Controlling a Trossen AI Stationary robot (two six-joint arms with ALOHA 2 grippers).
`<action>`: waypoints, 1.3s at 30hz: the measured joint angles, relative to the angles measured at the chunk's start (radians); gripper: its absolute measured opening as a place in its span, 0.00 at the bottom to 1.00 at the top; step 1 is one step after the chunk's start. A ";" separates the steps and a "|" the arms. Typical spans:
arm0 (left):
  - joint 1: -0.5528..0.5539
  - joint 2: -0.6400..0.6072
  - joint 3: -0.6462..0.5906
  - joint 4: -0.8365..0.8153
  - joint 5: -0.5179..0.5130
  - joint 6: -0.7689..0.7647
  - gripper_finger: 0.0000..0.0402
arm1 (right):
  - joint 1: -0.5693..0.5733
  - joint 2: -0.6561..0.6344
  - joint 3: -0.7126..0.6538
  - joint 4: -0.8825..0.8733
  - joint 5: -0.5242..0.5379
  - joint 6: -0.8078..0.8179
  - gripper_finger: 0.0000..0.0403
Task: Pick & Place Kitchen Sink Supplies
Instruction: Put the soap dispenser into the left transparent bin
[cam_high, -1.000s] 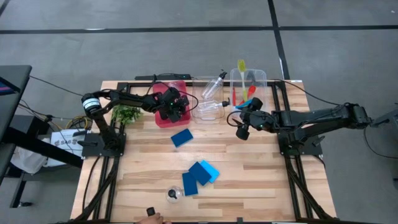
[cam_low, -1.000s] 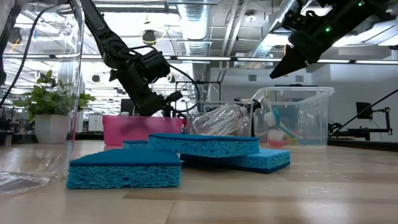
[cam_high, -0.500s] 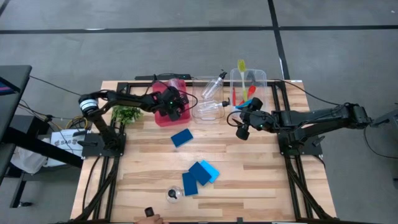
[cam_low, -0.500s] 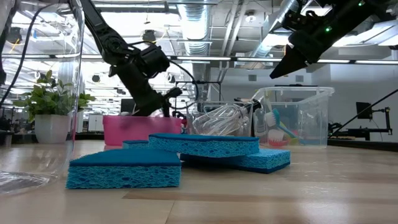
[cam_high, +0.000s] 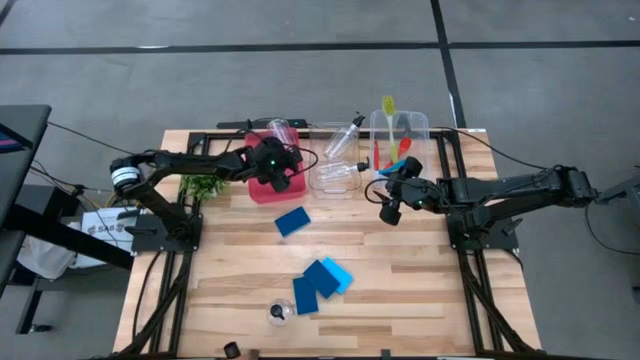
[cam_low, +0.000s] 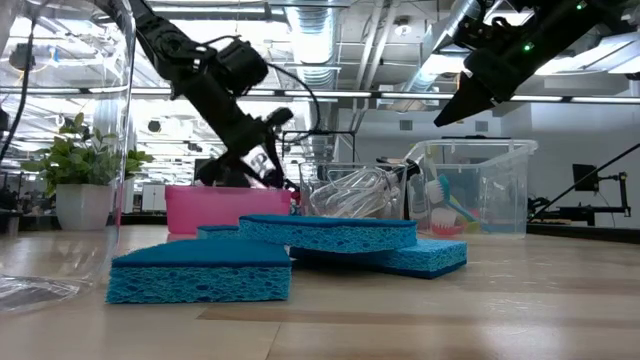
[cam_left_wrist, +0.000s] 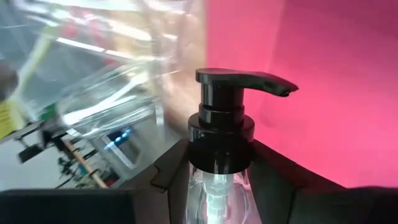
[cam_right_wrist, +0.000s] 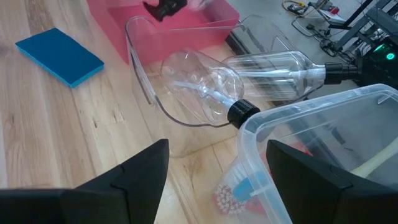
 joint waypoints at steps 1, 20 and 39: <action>-0.003 -0.014 0.000 0.000 -0.002 -0.008 0.34 | 0.000 0.000 0.000 0.000 0.000 0.000 0.66; -0.066 -0.236 0.076 0.272 0.168 -0.543 0.34 | 0.000 0.000 0.000 0.019 0.000 0.000 0.66; 0.072 0.028 0.393 0.413 0.511 -1.363 0.34 | 0.002 0.000 0.000 0.036 0.001 0.000 0.66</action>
